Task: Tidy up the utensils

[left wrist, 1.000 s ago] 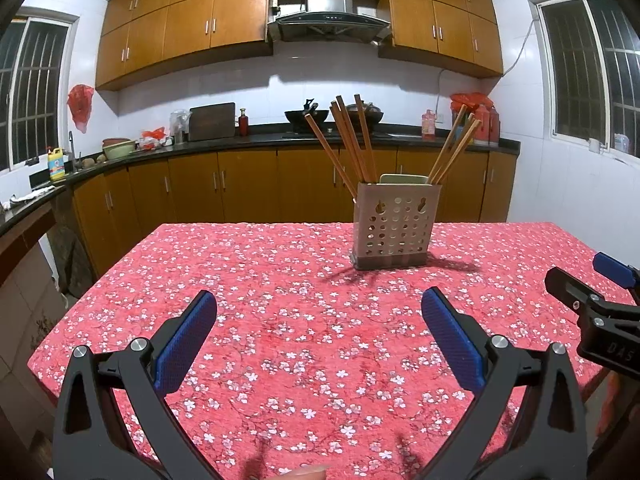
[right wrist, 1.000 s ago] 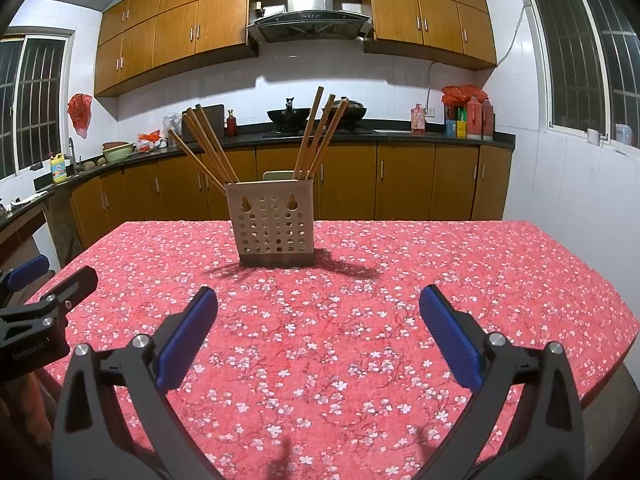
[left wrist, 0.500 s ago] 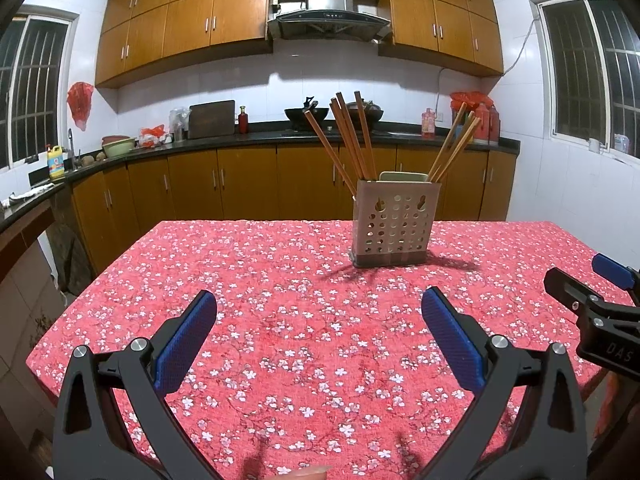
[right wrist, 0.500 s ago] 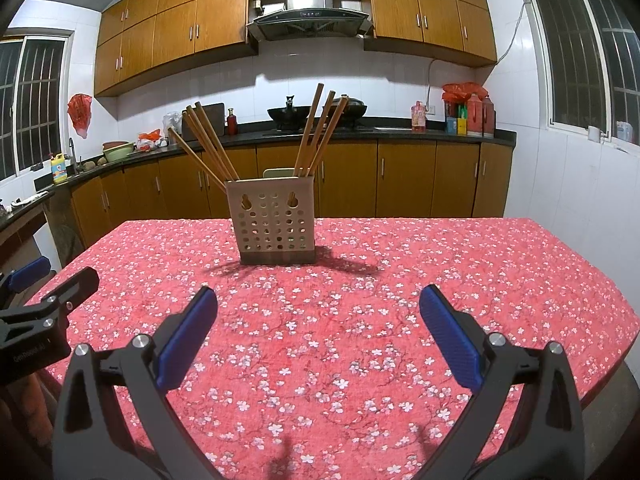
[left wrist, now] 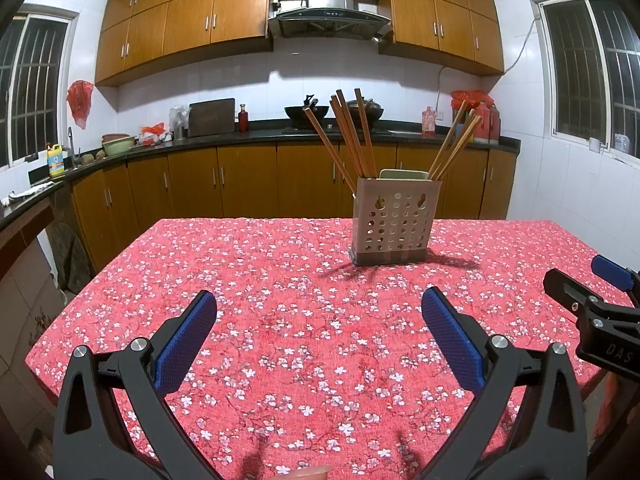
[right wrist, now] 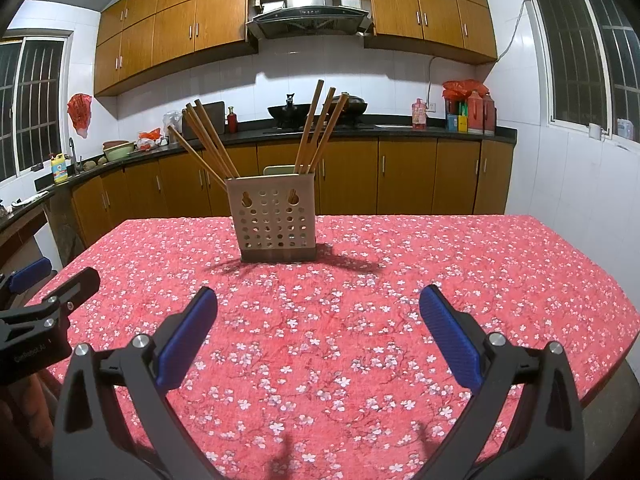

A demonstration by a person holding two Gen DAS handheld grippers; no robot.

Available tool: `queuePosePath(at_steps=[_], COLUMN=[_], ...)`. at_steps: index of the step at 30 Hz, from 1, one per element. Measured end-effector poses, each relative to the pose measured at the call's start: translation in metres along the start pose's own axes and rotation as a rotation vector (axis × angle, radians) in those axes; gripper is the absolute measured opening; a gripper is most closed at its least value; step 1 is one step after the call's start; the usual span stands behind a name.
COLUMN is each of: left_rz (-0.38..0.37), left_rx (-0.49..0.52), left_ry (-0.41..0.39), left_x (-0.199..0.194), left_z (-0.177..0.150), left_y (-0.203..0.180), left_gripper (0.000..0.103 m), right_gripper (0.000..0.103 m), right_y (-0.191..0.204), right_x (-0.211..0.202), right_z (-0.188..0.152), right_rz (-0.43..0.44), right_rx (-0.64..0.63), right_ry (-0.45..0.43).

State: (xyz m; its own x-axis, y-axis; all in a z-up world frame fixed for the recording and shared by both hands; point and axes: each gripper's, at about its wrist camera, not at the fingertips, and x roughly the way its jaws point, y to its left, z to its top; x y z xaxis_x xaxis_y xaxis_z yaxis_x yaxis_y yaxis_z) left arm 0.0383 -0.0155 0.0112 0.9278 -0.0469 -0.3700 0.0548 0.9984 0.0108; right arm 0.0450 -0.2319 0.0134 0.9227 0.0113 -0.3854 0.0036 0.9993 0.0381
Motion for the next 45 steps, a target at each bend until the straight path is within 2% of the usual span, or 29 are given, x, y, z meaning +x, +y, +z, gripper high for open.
queuePosePath(at_steps=[45], left_rz=[-0.006], left_rx=[-0.002], left_ry=[0.017], left_x=[0.0058], left_z=[-0.0049], left_y=[-0.0001], left_gripper=[0.101], right_gripper=[0.099], right_y=[-0.0009], right_x=[0.0029], right_z=[-0.0054], right_rz=[0.004], right_rx=[0.005], right_ry=[0.012])
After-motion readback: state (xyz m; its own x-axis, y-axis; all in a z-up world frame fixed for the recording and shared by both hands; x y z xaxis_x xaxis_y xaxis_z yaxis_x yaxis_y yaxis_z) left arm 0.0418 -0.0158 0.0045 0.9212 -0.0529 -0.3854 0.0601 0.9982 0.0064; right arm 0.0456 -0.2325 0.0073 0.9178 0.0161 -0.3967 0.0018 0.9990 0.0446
